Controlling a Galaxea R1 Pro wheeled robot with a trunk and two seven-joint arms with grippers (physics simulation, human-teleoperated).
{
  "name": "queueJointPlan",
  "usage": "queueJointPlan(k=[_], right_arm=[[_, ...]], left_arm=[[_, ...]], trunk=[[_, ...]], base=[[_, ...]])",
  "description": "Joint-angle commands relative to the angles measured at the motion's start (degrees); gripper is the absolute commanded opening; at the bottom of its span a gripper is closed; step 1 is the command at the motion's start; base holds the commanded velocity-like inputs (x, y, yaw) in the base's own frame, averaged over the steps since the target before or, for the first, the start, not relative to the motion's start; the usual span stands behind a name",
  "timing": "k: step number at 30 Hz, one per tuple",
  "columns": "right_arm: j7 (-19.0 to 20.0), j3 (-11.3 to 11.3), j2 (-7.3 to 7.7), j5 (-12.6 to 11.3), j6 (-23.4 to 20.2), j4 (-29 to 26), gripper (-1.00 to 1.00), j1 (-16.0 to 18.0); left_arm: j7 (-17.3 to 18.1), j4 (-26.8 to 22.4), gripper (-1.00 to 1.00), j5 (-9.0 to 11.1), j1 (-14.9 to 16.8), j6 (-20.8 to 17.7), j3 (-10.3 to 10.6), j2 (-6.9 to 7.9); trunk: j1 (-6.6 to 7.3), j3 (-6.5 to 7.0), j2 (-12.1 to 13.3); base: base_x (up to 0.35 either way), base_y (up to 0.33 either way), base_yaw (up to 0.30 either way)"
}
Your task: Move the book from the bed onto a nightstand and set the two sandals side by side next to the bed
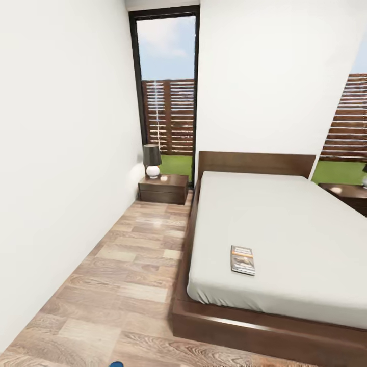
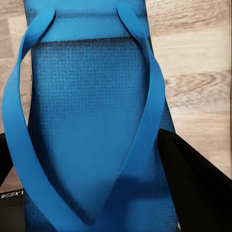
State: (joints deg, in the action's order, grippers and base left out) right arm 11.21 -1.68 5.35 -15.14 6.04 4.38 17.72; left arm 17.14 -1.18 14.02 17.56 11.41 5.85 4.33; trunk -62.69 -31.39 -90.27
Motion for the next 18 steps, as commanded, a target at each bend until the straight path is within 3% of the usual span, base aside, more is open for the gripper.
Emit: queueJointPlan(k=[1, 18], right_arm=[[0.31, -0.15, 0.01, -0.42, 0.37, 0.32, -1.00, 0.12], [0.31, -0.16, 0.01, -0.42, 0.37, 0.34, -1.00, 0.12]], left_arm=[[0.18, 0.04, -1.00, 0.57, 0.03, 0.19, 0.49, -0.01], [0.11, 0.03, -1.00, 0.57, 0.02, 0.19, 0.51, -0.01]], trunk=[[0.00, -0.06, -0.03], [0.00, -0.06, -0.03]], base=[[0.000, 0.000, -0.300], [0.000, 0.000, -0.300]])
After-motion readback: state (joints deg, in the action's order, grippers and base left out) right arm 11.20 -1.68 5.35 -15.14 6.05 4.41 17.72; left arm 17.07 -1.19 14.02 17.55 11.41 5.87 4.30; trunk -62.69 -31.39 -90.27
